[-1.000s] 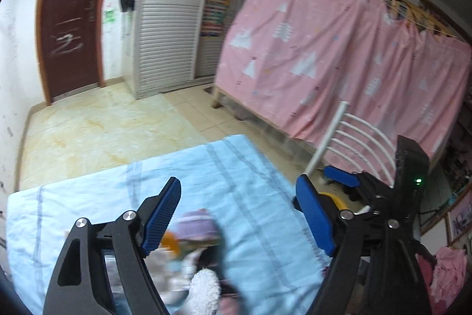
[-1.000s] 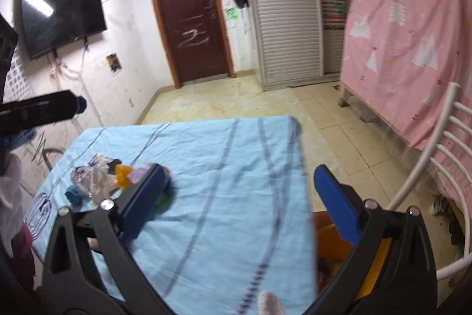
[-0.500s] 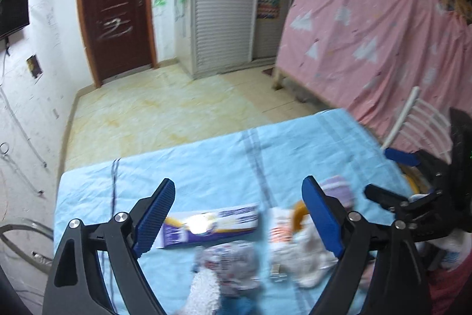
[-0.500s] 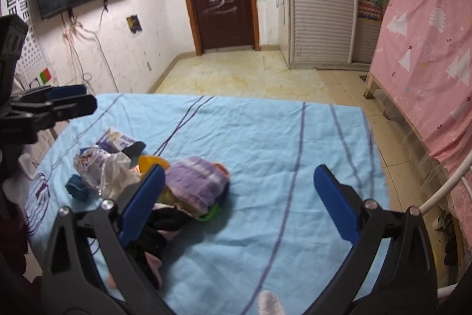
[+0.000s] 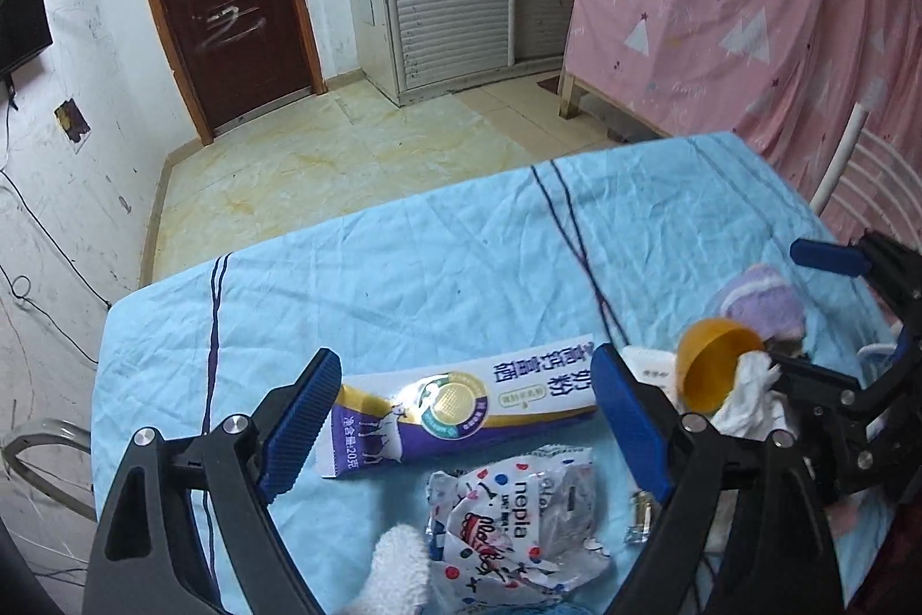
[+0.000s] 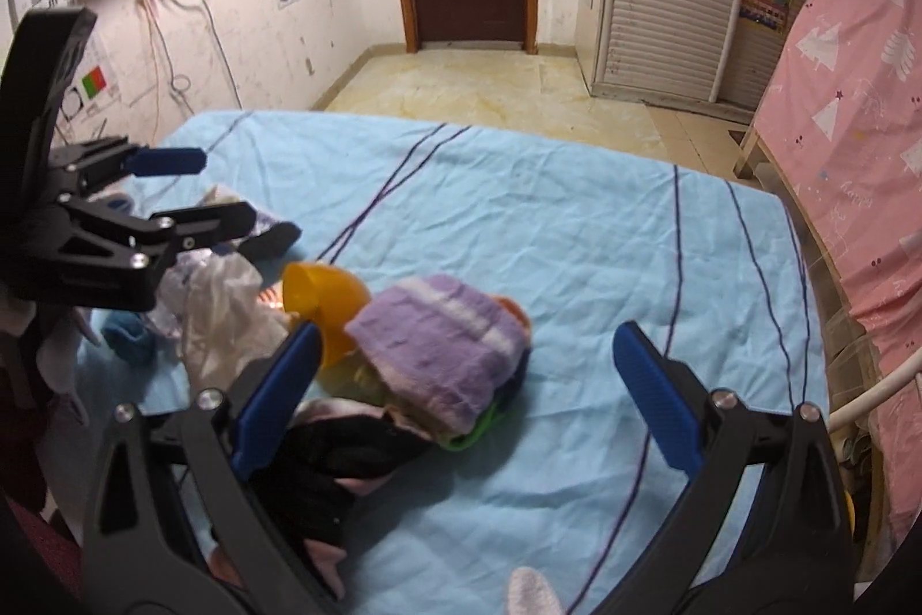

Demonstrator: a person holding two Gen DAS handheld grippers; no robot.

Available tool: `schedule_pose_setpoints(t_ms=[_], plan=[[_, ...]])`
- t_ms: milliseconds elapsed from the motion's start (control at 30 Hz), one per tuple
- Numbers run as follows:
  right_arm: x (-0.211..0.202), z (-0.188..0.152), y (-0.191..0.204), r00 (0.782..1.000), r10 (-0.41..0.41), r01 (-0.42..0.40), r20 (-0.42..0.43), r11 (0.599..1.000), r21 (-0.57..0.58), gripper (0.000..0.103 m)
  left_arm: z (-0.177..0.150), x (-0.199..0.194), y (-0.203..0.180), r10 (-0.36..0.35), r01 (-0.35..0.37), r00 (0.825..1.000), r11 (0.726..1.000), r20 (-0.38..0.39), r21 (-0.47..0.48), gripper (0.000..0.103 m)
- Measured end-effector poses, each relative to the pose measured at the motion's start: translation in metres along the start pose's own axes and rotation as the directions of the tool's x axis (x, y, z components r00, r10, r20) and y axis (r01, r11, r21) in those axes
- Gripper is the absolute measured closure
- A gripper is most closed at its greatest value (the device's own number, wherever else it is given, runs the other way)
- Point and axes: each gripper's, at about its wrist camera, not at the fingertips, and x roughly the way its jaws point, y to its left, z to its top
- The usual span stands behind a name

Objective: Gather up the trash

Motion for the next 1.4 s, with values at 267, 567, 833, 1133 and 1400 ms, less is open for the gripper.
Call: schedule_pose_setpoints(t_ms=[267,567,833,1133,1400], plan=[[0.005,0.0,-0.001,1.0,0.018,-0.018,-0.023,1.0,-0.003,0.006,-0.006,0.012,-0.003,0.004,-0.003,1.0,0.999,-0.03,0.033,0.023],[0.015,0.004,0.005,0.998,0.012,-0.014,-0.06,0.999,-0.033,0.006,-0.009,0.017,-0.004,-0.029,0.031,0.998,0.998,-0.051,0.047,0.022],[0.017,0.005,0.007,0.998,0.034,-0.037,-0.059,0.998,-0.049,0.042,-0.013,0.014,-0.016,-0.064,0.066,0.998,0.995,-0.03,0.078,0.044],[0.003,0.003,0.003,0.999,0.052,-0.052,0.004,0.998,-0.022,0.071,-0.013,0.007,-0.021,-0.149,0.149,0.989,0.986,-0.01,0.08,0.082],[-0.019,0.005,-0.008,0.991,0.107,-0.11,0.076,0.993,0.033,0.071,-0.008,-0.006,-0.011,-0.151,0.149,0.987,0.988,0.052,0.047,0.086]])
